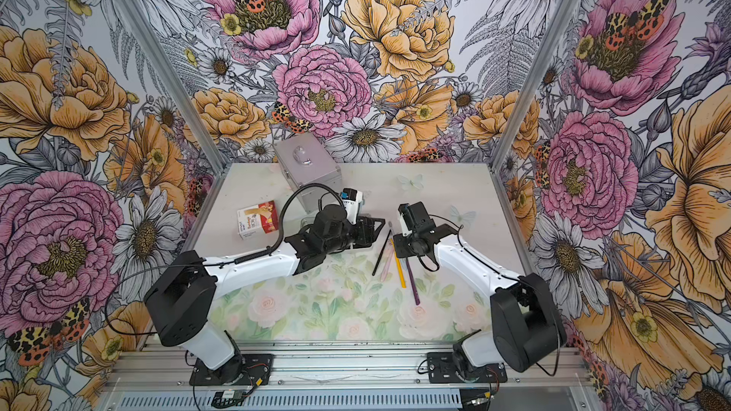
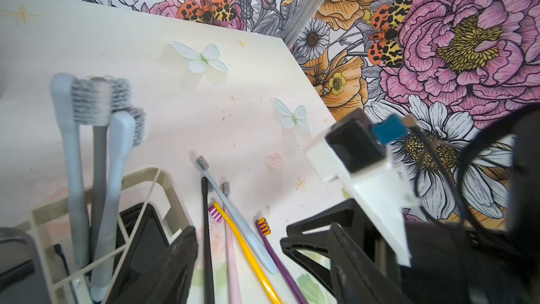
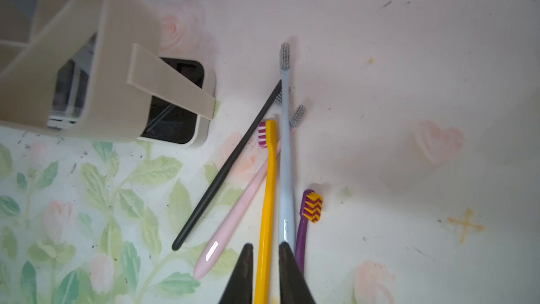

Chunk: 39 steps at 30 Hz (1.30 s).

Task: Place the toothbrush into the toothbrush holder
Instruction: Pick up the toothbrush from the center of the board.

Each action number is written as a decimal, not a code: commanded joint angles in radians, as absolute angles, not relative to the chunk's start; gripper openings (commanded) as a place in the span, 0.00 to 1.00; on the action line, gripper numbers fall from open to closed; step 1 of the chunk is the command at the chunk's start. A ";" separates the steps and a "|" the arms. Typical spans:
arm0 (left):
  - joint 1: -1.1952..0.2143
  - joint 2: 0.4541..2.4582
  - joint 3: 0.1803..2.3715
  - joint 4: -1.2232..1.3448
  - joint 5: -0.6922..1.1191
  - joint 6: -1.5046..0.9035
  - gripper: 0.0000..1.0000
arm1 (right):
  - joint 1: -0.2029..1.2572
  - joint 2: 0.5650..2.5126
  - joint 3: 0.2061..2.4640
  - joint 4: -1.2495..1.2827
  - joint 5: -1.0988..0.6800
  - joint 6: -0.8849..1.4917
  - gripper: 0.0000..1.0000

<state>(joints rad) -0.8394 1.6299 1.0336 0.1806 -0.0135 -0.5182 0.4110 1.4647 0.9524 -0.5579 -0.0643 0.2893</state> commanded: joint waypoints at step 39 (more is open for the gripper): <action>-0.848 1.519 0.942 0.185 -0.067 -0.510 0.73 | 0.399 1.900 1.200 -0.589 0.009 0.215 0.21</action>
<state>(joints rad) -0.8421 1.5505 0.9554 0.1795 -0.0441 -0.5179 0.4042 1.8751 1.1812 -0.5869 -0.0025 0.2176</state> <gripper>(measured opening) 0.726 0.223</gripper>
